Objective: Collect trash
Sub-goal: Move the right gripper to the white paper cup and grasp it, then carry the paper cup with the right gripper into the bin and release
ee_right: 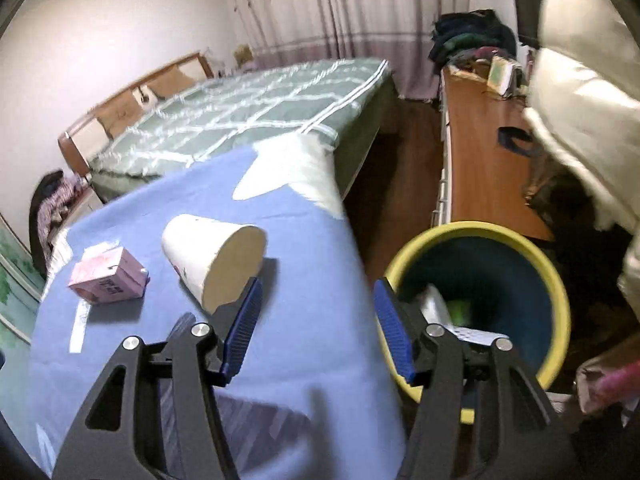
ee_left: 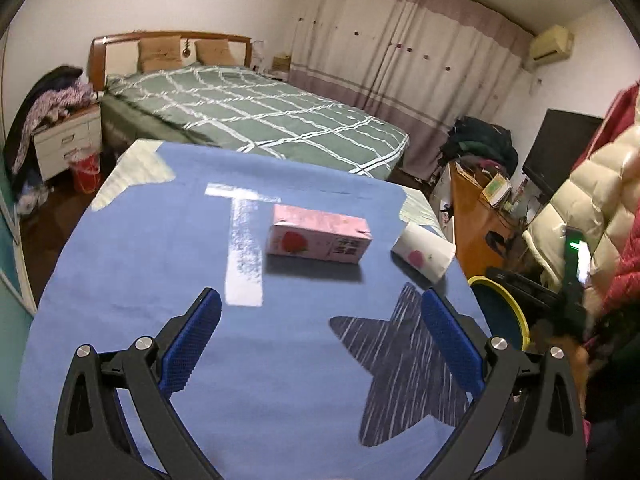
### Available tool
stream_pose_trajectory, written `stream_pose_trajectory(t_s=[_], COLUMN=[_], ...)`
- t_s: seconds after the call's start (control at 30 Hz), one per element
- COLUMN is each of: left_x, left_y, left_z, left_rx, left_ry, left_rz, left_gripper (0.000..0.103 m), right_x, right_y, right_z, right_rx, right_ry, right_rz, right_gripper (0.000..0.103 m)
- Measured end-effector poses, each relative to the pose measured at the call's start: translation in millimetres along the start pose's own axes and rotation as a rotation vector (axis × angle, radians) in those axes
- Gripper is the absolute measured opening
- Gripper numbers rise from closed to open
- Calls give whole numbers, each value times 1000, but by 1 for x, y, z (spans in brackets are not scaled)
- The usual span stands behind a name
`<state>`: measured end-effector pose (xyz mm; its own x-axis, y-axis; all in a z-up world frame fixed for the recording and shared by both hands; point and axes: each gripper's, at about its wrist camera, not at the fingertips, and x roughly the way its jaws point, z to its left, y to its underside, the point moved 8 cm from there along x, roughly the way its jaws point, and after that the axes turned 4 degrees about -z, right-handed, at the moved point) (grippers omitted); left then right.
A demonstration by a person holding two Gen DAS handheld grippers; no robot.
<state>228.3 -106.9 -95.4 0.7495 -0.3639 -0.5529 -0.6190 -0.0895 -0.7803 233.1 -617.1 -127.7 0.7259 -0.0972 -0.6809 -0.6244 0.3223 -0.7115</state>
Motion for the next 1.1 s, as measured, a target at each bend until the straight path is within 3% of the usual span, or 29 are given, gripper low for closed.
stream_pose_trajectory(t_s=[0.1,0.27,0.33,0.37,0.43,0.5,0.67,0.77,1.1], left_x=[1,4,7,8,8,4,-13,-16,-6], left_y=[5,12,15,14,15,14,6,5,13], left_z=[13,23,26,25,23,22,27,33,27], left_rx=[-23,-39,-54,-58,-57,-45,-32,-50,-49], left_ry=[-3,-18,-16,-14,-10,-11,-46,-52,-36], left_rz=[15,22,30,34,34,26,-13,-11,26], left_gripper=[98,98,98,98,98,98,98,98,98], right_x=[27,14,2,-1,-1,8,44,60,100], right_y=[3,-3,-13,-16,-28,-39,-52,-48,-15], right_z=[14,12,16,19,40,63,104,119,125], right_rx=[-5,25,17,3,-89,-192,-434,-502,-588], right_ry=[19,38,-5,-20,-71,-129,-174,-232,-270], right_rz=[44,-28,-79,-93,-94,-62,69,166,370], right_gripper=[55,55,64,73,77,80,81,81,81])
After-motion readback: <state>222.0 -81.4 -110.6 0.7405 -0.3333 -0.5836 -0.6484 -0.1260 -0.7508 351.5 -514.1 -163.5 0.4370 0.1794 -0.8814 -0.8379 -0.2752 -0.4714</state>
